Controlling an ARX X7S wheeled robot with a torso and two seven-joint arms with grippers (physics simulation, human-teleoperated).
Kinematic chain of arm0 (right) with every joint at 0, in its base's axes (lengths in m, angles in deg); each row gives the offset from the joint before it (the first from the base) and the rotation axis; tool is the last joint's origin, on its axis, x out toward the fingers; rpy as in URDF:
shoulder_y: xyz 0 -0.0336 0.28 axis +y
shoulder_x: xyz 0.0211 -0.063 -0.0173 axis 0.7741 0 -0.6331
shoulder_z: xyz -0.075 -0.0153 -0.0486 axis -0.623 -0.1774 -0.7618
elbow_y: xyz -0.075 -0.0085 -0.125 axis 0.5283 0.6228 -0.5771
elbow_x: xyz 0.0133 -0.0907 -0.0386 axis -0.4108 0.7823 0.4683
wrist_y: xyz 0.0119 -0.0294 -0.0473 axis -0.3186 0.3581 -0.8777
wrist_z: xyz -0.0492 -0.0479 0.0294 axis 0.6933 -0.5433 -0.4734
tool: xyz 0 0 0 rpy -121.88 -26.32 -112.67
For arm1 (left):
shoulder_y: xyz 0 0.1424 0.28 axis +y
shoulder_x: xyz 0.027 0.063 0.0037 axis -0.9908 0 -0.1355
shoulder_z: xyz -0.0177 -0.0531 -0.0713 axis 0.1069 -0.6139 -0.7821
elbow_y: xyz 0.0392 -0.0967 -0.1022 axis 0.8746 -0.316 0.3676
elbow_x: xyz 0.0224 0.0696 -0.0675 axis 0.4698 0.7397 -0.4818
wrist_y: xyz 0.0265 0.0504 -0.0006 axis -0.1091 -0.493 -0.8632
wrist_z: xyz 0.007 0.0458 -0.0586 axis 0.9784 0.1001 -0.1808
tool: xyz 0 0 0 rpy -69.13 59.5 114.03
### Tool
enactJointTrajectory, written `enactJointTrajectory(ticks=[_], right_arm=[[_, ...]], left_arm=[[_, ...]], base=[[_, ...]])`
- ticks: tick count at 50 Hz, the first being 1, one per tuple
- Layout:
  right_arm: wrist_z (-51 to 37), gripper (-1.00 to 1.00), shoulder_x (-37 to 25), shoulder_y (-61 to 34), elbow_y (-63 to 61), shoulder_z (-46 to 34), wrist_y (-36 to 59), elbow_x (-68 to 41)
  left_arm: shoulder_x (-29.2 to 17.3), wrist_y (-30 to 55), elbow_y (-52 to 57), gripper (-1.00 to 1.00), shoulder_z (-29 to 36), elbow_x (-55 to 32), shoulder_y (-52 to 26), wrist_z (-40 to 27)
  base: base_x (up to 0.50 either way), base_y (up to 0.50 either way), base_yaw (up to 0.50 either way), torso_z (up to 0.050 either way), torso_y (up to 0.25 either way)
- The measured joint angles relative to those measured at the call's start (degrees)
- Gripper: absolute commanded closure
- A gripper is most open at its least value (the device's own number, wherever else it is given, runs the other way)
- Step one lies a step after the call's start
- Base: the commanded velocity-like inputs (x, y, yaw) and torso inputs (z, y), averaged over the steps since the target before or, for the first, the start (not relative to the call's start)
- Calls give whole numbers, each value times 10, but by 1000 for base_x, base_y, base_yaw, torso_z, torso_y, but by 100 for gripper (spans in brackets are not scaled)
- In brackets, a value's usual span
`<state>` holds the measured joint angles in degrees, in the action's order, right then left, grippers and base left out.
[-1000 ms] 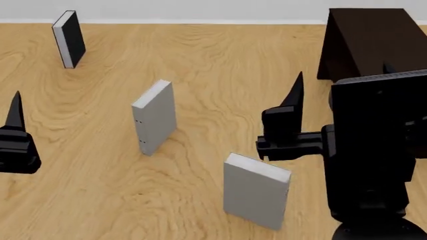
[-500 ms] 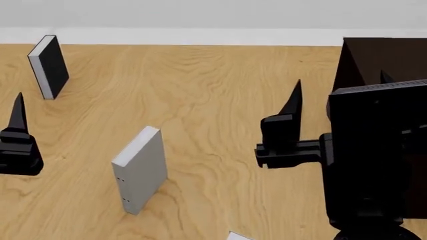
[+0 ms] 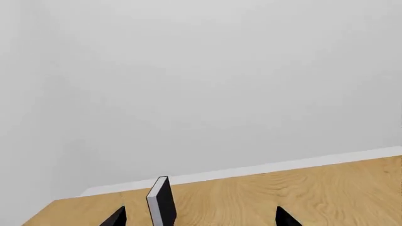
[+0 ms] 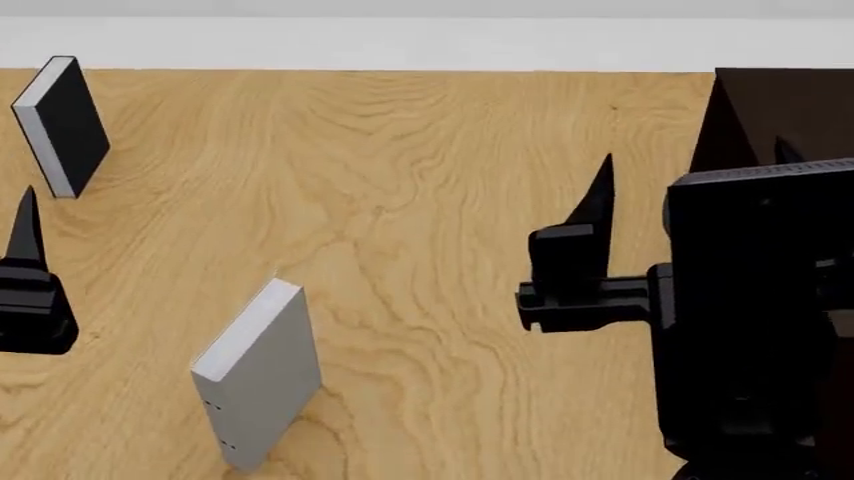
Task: Pick up the book on the right and place it on the cabinet shelf.
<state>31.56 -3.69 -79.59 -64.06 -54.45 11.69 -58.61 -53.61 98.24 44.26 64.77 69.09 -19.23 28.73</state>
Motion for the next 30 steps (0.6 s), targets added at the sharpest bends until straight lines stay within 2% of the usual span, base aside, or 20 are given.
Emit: enactJointTrajectory(ticks=[10, 17, 19, 22, 30], right_arm=[[1, -100, -2, -11, -10, -2, 21, -4], [-1, -100, -12, -25, -28, -1, 56, -33], [-32, -100, -23, -30, -28, 9, 64, -80], [-123, -100, -52, -44, -19, 30, 72, -190], [-409, -100, -135, -91, 17, 45, 69, -581]], left_arm=[[-1, -1, -1, -100, 0, -3, -1, -1], [-2, -3, -2, -100, 0, -5, 0, -2], [-2, -4, -3, -100, -1, -6, 1, -2], [-2, -6, -4, -100, -3, -6, 2, -2], [-3, -8, -3, -100, -6, -8, 6, -3]], base=[[-1, 0, 0, 0, -243], [-2, 0, 0, 0, -80], [0, 0, 0, 0, 0], [0, 0, 0, 0, 0], [0, 0, 0, 0, 0]])
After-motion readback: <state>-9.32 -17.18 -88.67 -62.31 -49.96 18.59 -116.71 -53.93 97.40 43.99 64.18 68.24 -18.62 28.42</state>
